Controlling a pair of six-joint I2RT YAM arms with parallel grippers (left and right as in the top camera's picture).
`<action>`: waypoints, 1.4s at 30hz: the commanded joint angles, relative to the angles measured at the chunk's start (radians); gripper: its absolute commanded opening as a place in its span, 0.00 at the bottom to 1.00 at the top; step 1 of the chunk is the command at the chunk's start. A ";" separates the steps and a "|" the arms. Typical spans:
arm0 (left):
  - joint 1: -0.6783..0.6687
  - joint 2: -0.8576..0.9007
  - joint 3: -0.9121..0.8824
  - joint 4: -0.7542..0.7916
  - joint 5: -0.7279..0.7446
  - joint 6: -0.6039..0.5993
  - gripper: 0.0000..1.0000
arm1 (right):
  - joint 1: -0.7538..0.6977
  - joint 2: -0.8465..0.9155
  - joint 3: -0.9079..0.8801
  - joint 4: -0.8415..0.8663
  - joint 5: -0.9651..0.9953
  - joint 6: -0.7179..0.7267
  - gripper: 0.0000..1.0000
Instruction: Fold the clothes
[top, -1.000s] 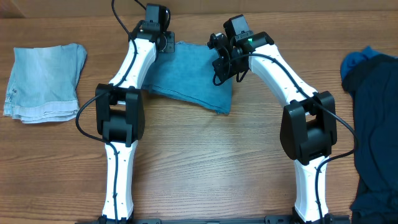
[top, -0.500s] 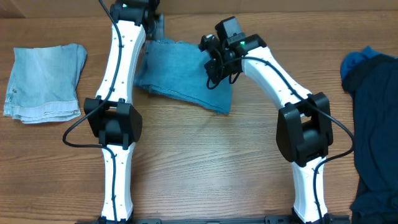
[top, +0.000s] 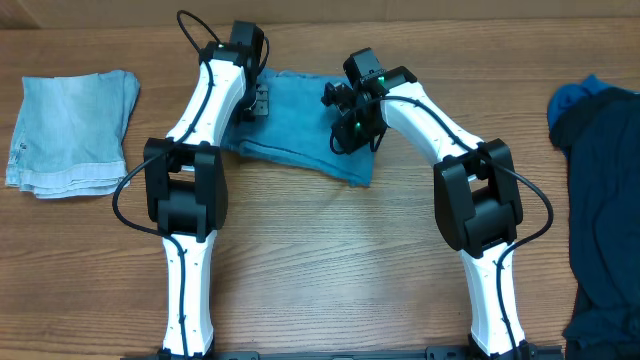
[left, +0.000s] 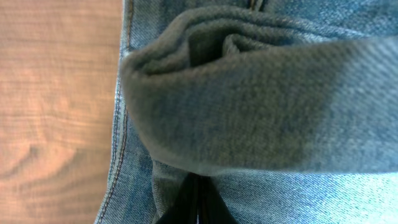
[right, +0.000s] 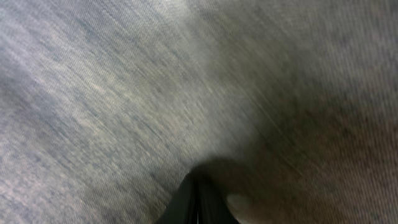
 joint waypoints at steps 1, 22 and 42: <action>-0.021 0.035 -0.053 -0.101 0.037 -0.011 0.04 | -0.024 0.024 -0.030 -0.100 0.052 -0.006 0.04; -0.065 -0.064 0.280 -0.314 0.040 -0.063 0.08 | -0.051 0.023 0.258 -0.185 -0.148 0.032 0.04; -0.027 -0.063 -0.092 0.003 0.038 -0.030 0.04 | -0.051 0.232 0.260 0.095 0.161 0.130 0.04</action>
